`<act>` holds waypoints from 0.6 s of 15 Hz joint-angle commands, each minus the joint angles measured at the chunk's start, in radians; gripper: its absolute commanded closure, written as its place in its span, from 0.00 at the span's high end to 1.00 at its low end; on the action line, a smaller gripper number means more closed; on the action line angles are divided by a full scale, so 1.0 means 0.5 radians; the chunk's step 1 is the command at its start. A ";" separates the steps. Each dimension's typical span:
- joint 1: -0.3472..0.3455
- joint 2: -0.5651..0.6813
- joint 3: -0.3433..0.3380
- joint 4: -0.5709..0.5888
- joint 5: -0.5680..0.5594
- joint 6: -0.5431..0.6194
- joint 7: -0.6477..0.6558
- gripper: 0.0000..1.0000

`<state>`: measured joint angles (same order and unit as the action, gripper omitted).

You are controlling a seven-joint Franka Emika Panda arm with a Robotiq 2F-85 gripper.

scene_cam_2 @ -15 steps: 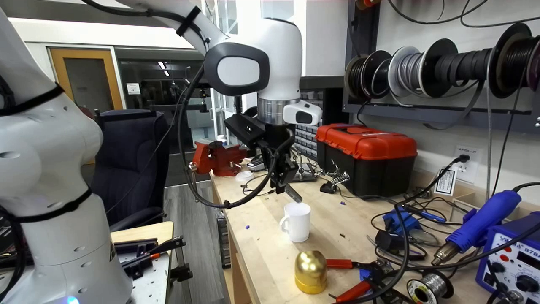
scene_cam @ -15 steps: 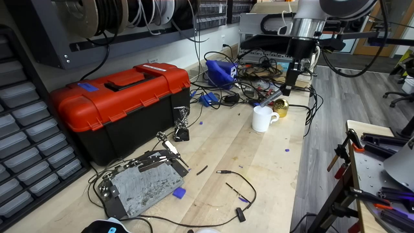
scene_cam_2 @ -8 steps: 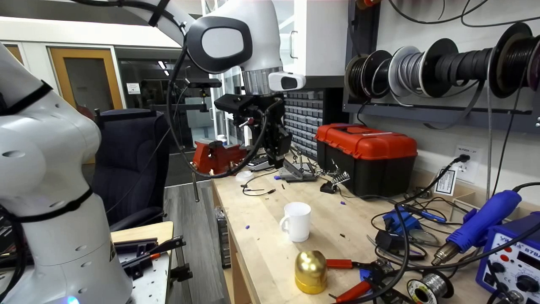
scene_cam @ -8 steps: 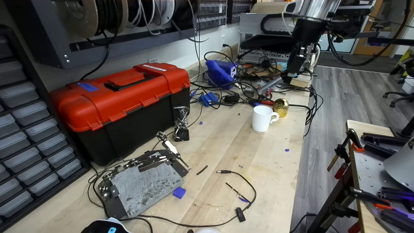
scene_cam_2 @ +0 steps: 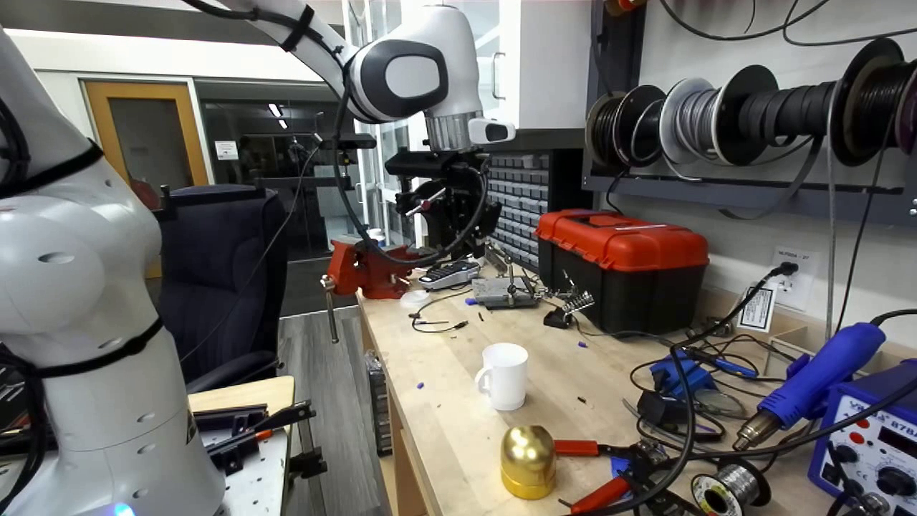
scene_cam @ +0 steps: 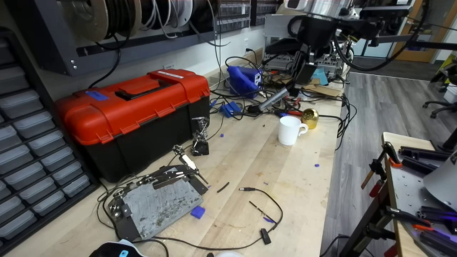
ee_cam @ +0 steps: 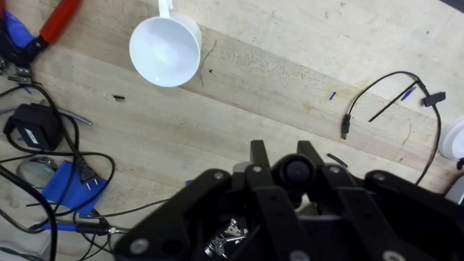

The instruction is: Remove the marker from the cup

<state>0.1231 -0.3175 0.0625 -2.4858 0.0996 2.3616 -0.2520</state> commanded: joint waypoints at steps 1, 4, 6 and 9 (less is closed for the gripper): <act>0.040 0.435 -0.033 0.268 0.104 0.121 -0.040 0.04; 0.037 0.718 0.016 0.427 0.232 0.160 -0.116 0.04; 0.021 0.852 0.069 0.481 0.230 0.178 -0.120 0.04; 0.000 1.009 0.127 0.534 0.194 0.208 -0.109 0.04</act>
<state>0.1313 0.1207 0.1023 -2.2544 0.1936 2.4361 -0.2958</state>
